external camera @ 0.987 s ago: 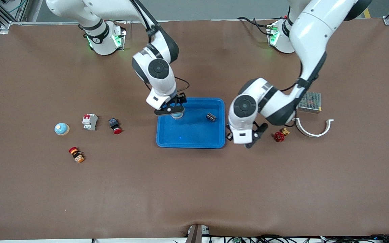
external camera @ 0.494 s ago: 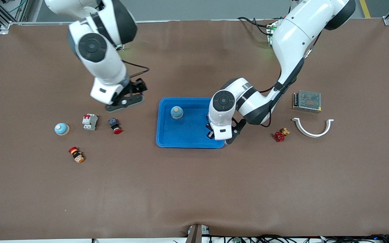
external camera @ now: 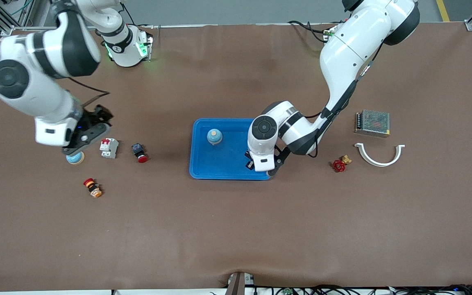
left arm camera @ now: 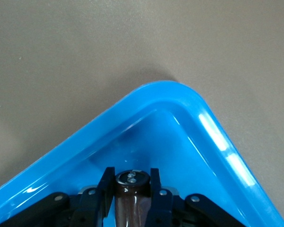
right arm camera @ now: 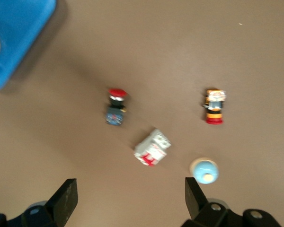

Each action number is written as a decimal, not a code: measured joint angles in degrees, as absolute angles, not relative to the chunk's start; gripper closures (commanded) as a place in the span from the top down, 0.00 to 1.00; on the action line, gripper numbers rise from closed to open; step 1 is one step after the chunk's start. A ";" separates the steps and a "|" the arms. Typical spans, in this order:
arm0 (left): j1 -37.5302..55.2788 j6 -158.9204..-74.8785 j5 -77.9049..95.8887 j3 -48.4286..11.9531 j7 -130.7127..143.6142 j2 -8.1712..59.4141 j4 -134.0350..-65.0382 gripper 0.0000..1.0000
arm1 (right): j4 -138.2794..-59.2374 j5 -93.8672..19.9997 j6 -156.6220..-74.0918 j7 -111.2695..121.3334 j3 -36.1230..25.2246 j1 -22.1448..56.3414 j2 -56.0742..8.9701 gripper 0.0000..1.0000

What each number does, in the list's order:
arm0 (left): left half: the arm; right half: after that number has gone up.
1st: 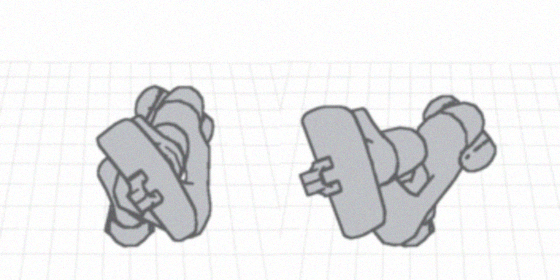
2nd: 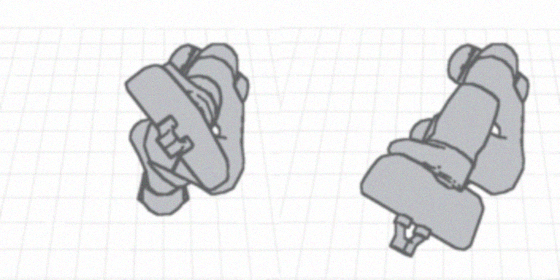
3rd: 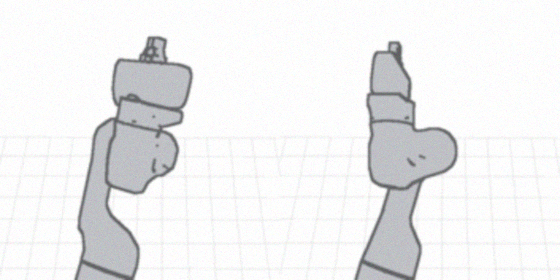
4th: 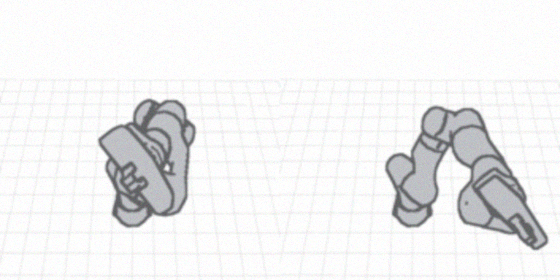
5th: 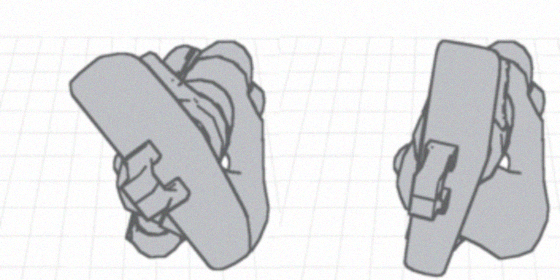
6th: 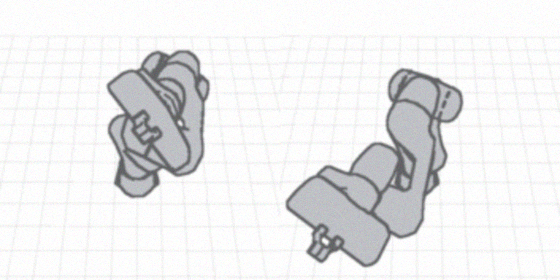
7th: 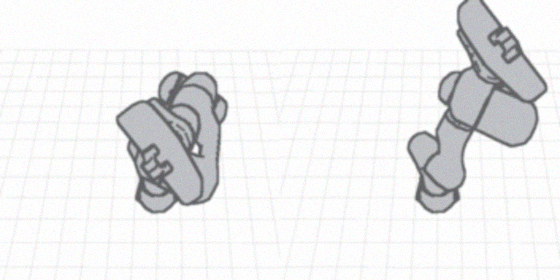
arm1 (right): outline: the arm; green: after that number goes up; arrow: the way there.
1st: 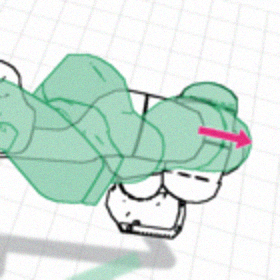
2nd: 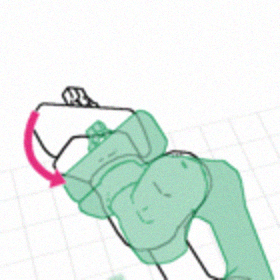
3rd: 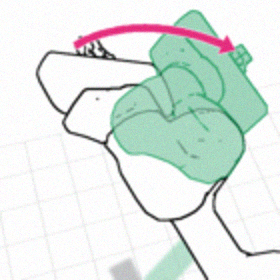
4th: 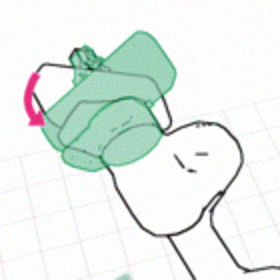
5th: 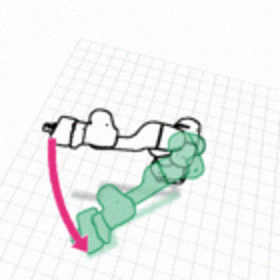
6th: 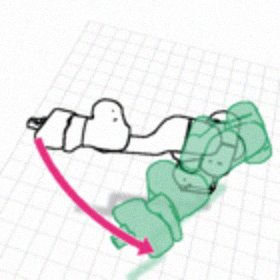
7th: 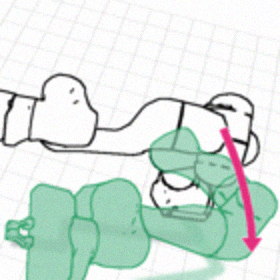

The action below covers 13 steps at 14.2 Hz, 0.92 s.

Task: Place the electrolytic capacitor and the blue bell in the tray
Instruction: 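Place the capacitor in the tray while the right gripper grasps the second bell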

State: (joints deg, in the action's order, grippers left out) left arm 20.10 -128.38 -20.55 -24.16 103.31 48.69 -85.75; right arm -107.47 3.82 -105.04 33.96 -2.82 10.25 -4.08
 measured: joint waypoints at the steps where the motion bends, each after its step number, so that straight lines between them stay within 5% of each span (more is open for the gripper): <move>1: 20.11 -128.49 -20.55 -23.99 103.31 48.79 -85.67 0.85 | -107.97 4.14 -106.23 38.94 -2.83 8.06 -4.09 1.00; 2: 20.11 -128.53 -20.55 -23.85 103.31 48.83 -85.57 1.00 | -108.69 4.45 -107.93 43.46 -2.83 6.15 -4.10 1.00; 8: 19.74 -128.16 -20.60 -23.62 102.82 47.76 -82.85 1.00 | -118.09 4.67 -122.88 59.81 -2.77 -2.33 -4.52 1.00; 13: 17.06 -119.62 -20.61 -23.54 92.90 42.01 -79.54 1.00 | -126.92 4.75 -135.69 66.71 -2.69 -7.03 -5.32 1.00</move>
